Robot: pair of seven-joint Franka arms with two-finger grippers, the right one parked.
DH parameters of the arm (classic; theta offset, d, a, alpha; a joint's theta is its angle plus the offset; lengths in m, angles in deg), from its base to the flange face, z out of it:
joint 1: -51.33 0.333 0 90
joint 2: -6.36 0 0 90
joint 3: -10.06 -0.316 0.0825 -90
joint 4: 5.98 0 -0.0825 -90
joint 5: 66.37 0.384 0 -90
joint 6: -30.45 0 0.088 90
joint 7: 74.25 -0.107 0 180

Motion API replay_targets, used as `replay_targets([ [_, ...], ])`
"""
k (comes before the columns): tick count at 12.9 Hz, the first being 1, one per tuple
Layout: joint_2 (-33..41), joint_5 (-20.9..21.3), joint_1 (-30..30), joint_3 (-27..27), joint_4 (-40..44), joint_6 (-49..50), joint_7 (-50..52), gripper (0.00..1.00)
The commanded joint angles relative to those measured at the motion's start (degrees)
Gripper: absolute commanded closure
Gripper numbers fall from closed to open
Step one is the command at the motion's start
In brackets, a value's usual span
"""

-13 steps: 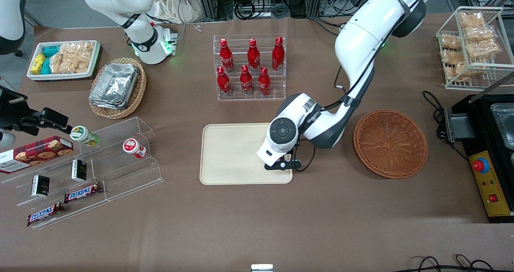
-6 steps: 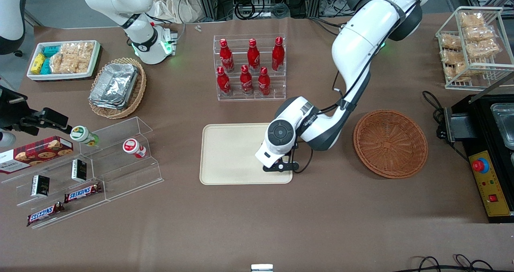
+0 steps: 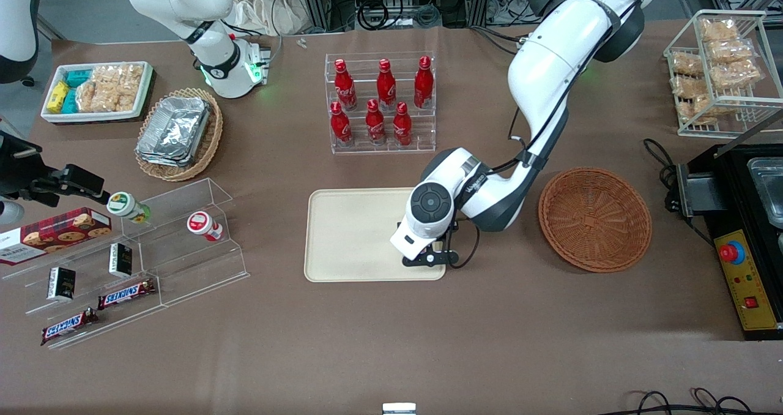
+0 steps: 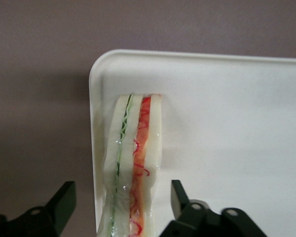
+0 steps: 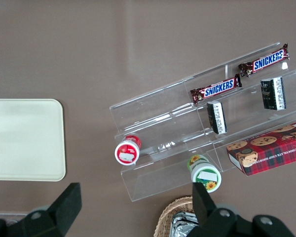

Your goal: Place sandwich from basket to tray

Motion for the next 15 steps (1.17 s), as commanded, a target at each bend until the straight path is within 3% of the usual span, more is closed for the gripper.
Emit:
replay_targets([
  [1,3.42,1.70,-0.25,-0.49,0.50,1.85,3.23,0.00],
  [4,9.21,3.63,0.53,-2.87,0.15,4.57,5.19,0.00],
  [9,20.64,0.13,8.87,-2.60,-0.38,13.00,4.66,0.00],
  [11,24.59,-3.21,10.55,-2.78,-0.82,16.26,0.29,0.00],
  [15,31.37,-3.75,16.52,-2.52,-8.19,18.65,-4.48,0.00],
])
